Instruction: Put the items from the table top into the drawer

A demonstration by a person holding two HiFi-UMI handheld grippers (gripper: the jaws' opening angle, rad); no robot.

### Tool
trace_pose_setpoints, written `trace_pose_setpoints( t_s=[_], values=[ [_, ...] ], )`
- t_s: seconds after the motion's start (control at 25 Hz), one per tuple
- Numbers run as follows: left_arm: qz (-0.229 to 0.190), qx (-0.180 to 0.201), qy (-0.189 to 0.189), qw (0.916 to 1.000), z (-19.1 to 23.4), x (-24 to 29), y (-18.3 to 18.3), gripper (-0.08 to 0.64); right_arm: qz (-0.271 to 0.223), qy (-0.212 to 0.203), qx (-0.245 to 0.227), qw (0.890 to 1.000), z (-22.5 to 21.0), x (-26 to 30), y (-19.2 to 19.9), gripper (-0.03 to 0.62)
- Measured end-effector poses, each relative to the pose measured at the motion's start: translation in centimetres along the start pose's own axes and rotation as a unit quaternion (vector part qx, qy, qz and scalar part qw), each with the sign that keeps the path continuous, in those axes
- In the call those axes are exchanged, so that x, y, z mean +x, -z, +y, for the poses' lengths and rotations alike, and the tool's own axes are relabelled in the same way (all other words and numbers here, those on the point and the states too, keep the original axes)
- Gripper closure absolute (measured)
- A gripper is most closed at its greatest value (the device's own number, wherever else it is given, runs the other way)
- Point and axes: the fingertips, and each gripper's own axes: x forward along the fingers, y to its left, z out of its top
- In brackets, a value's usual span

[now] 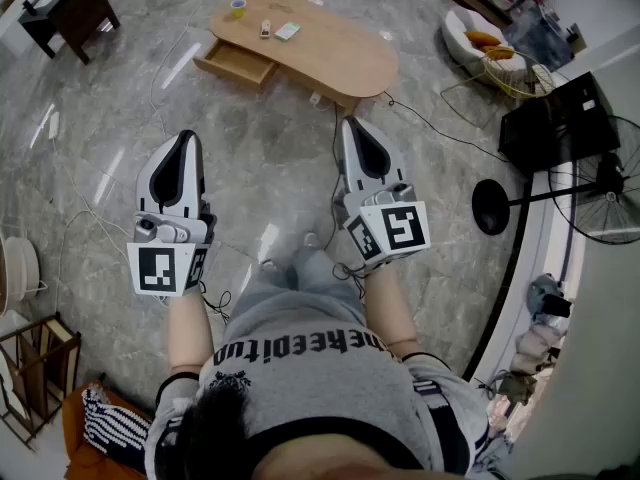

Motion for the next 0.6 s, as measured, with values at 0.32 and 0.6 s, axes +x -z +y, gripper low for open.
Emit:
trace_pose_setpoints(
  t_s=[0.32, 0.6],
  values=[
    [-0.003, -0.004, -0.023, 0.9997, 2.7, -1.7, -0.5, 0.549, -0.006, -0.006, -0.002, 1.0, 1.8, 0.8, -0.5, 0.589],
    [-0.007, -0.007, -0.027, 0.9996, 3.6, -2.0, -0.6, 0.549, -0.005, -0.017, -0.007, 1.0, 3.0, 1.7, -0.6, 0.589]
  ],
)
